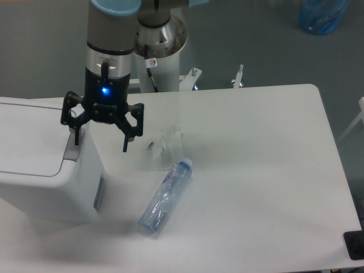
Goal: Open the trash can
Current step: 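Move the gripper onto the edge of the trash can lid, then push the lid edge with the gripper to flip the lid open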
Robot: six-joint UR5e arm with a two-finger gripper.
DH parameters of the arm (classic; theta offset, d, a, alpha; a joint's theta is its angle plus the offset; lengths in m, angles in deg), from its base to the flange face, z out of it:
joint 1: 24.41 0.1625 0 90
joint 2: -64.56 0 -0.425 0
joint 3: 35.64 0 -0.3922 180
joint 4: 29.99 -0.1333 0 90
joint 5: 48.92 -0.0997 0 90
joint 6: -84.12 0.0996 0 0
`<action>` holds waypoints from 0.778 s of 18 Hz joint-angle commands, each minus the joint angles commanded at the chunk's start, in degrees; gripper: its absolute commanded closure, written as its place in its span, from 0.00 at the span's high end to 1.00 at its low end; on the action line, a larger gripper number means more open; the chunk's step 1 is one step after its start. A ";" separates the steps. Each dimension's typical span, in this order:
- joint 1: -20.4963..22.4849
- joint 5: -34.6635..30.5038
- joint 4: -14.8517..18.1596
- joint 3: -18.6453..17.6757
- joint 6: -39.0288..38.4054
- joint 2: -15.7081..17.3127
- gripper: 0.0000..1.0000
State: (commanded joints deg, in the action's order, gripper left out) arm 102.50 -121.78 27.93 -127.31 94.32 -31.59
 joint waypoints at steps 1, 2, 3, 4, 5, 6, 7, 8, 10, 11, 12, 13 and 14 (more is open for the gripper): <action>0.00 0.00 0.00 0.00 0.00 -0.26 1.00; 0.00 0.00 0.09 0.00 0.00 -0.27 1.00; 0.00 0.00 0.09 -0.09 0.00 -0.27 1.00; 0.00 0.00 0.09 -0.09 0.00 -0.27 1.00; 0.00 0.00 0.17 -0.09 0.00 -0.27 1.00; 0.00 0.00 0.17 -0.26 0.00 -0.35 1.00; 0.00 0.00 0.17 -0.26 0.00 -0.35 1.00; 0.00 0.00 0.17 -0.26 0.00 -0.35 1.00; 0.00 0.00 0.17 -0.26 0.00 -0.35 1.00; 0.00 0.00 0.17 -0.26 0.00 -0.35 1.00; 0.00 0.00 0.17 -0.44 0.00 -0.35 1.00; 0.00 0.00 0.17 -0.53 0.00 -0.35 1.00; 0.00 0.00 0.17 -0.53 0.00 -0.35 1.00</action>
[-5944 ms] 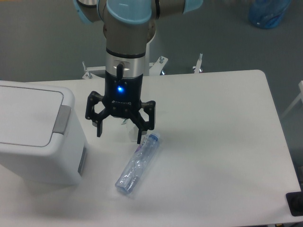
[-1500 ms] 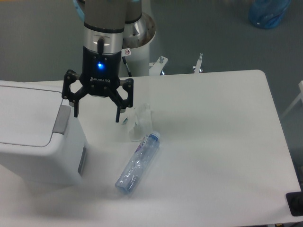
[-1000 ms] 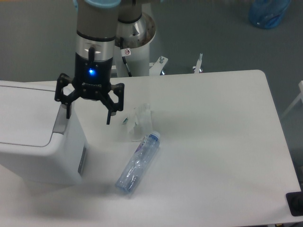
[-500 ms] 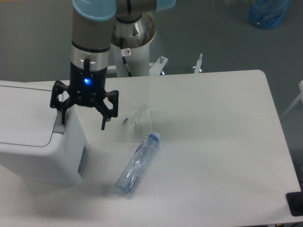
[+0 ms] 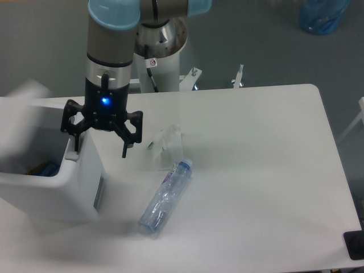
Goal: Open the trash can
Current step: 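Push the lid edge with the gripper to flip the lid open, then withdraw the gripper from the open trash can toward the water bottle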
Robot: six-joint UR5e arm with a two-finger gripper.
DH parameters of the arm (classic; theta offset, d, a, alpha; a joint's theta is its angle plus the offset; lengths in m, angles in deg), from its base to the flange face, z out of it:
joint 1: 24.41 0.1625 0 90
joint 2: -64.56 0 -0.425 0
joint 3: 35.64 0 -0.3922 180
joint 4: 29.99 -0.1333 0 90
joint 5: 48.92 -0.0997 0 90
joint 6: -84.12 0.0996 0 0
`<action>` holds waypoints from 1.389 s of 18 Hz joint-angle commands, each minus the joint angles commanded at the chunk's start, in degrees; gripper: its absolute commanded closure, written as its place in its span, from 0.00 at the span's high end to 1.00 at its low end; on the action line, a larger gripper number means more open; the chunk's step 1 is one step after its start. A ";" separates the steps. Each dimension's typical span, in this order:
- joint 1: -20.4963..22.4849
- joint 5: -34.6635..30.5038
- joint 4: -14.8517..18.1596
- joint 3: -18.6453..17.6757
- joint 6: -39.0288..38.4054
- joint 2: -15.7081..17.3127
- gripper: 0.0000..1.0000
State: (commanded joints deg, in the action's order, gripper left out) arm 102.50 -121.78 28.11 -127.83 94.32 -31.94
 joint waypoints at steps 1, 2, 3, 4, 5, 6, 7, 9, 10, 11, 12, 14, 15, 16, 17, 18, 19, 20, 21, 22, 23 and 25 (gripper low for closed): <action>0.00 0.00 -0.09 0.09 -0.09 0.00 1.00; 0.00 0.00 -0.09 0.09 -0.09 0.09 1.00; 0.00 0.00 -0.09 0.52 -0.09 0.09 1.00; 0.09 0.00 -0.17 1.05 -0.09 0.17 1.00; 0.09 0.00 -0.26 1.40 0.17 0.18 1.00; 0.09 0.00 -0.35 2.28 0.35 -0.09 1.00; 0.35 0.00 -0.35 3.07 0.53 -0.44 1.00; 2.80 0.09 -0.44 4.39 0.88 -2.10 1.00; 4.47 0.09 -0.44 5.00 1.31 -3.59 1.00; 5.87 0.09 -0.35 5.44 3.06 -4.73 1.00; 7.02 0.00 -0.35 5.62 5.16 -5.96 1.00; 7.99 -2.96 -0.53 5.80 8.25 -7.64 1.00; 8.96 -5.77 -0.44 6.06 10.00 -8.08 1.00; 9.23 -7.54 -0.35 6.76 12.19 -9.04 1.00; 9.40 -8.43 -0.44 7.29 14.91 -10.44 1.00; 9.67 -9.13 -0.35 7.82 17.81 -11.59 1.00; 9.93 -9.66 -0.44 7.91 20.36 -12.65 1.00; 9.93 -10.10 -0.44 7.91 22.65 -13.53 1.00; 10.02 -10.63 -0.44 7.65 24.94 -14.49 1.00; 10.72 -11.33 -0.44 7.30 27.22 -15.37 1.00; 11.68 -11.86 -0.35 6.95 29.68 -15.82 1.00; 13.70 -12.65 -0.26 5.98 35.48 -16.17 1.00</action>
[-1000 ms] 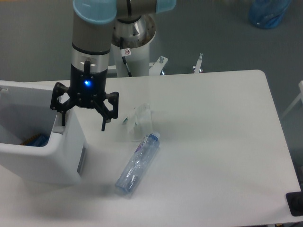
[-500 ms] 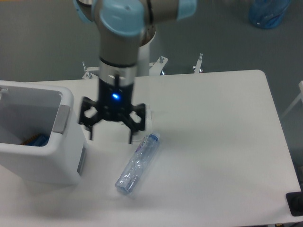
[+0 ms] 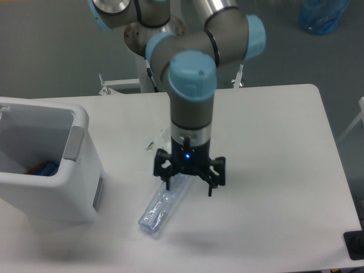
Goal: Open the trash can
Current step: 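Withdraw the gripper from the open trash can toward the water bottle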
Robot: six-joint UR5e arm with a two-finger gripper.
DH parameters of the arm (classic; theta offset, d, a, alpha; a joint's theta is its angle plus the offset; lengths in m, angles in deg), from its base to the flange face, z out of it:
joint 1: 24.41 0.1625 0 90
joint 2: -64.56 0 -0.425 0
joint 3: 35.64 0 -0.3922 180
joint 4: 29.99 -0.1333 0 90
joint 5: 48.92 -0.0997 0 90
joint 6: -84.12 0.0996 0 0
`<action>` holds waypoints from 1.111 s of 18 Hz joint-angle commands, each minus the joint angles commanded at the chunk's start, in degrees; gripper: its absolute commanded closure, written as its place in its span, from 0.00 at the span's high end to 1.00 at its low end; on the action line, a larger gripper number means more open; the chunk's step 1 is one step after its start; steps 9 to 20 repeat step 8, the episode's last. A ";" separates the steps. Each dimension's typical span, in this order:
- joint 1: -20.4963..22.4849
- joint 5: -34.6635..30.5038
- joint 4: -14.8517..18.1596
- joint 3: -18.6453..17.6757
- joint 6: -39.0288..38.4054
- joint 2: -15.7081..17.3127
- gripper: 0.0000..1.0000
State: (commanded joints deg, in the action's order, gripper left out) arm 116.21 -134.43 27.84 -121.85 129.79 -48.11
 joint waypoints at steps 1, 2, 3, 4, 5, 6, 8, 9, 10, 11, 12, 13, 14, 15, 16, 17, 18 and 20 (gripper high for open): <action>0.97 -0.44 -0.09 -0.88 3.08 0.00 1.00; 1.93 -0.88 -0.17 -1.49 6.15 0.00 1.00; 2.81 -0.97 -0.17 -1.67 8.97 0.00 1.00; 3.43 -1.23 -0.17 -1.68 11.26 -0.17 1.00; 4.05 -1.23 -0.17 -1.68 12.93 -0.35 1.00; 4.75 -1.23 -0.09 -1.76 13.91 -0.44 1.00; 5.37 -1.23 -0.17 -1.85 14.62 -0.61 1.00; 5.37 -1.23 -0.17 -1.85 14.62 -0.61 1.00; 5.37 -1.23 -0.17 -1.85 14.62 -0.61 1.00; 5.37 -1.23 -0.17 -1.85 14.62 -0.61 1.00; 5.37 -1.23 -0.17 -1.85 14.62 -0.61 1.00; 5.37 -1.23 -0.17 -1.85 14.62 -0.61 1.00; 5.37 -1.23 -0.17 -1.85 14.62 -0.61 1.00; 5.37 -1.23 -0.17 -1.85 14.62 -0.61 1.00; 5.37 -1.23 -0.17 -1.85 14.62 -0.61 1.00; 5.37 -1.23 -0.17 -1.85 14.62 -0.61 1.00; 5.37 -1.23 -0.17 -1.85 14.62 -0.61 1.00; 5.37 -1.23 -0.17 -1.85 14.62 -0.61 1.00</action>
